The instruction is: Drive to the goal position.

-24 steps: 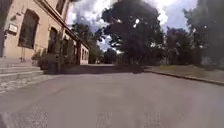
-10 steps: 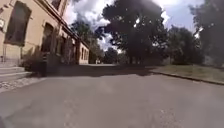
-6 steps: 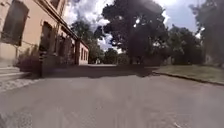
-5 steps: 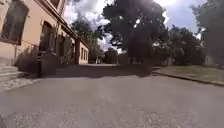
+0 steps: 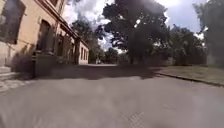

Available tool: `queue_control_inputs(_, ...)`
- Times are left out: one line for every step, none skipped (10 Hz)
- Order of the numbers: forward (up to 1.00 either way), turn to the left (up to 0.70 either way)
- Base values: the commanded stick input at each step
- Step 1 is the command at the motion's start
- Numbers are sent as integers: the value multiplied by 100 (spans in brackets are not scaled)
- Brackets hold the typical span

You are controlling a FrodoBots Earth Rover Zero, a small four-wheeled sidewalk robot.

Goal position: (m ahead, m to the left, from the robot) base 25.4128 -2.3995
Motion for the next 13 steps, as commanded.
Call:
queue_control_inputs(85, 1)
queue_control_inputs(85, 1)
queue_control_inputs(85, 1)
queue_control_inputs(85, 1)
queue_control_inputs(85, 1)
queue_control_inputs(85, 1)
queue_control_inputs(85, 1)
queue_control_inputs(85, 1)
queue_control_inputs(85, 1)
queue_control_inputs(85, 1)
queue_control_inputs(85, 1)
queue_control_inputs(85, 1)
queue_control_inputs(85, 1)
